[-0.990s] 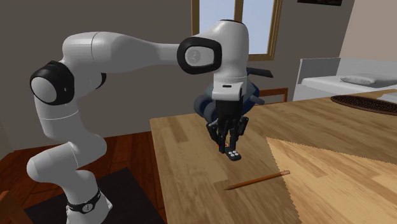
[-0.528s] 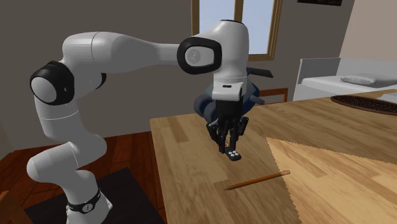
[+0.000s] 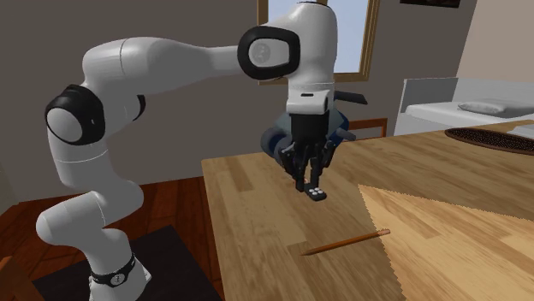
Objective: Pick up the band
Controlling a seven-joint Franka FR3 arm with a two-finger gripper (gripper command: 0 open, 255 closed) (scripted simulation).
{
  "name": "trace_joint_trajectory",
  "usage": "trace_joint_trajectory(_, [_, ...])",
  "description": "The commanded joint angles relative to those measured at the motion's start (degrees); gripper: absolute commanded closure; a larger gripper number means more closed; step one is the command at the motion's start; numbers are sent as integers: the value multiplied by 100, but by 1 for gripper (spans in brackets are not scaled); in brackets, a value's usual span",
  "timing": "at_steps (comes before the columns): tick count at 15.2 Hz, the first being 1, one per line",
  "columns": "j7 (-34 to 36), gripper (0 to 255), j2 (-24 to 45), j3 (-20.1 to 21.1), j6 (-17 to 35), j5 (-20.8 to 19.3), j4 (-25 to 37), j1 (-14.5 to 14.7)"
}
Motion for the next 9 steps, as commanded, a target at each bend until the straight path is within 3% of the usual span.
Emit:
trace_joint_trajectory(1, [15, 255, 70, 12, -188, -42, 244, 39])
trace_joint_trajectory(7, [82, 255, 412, 50, -820, -257, 1165, 235])
trace_joint_trajectory(9, [84, 255, 422, 50, -837, -263, 1191, 242])
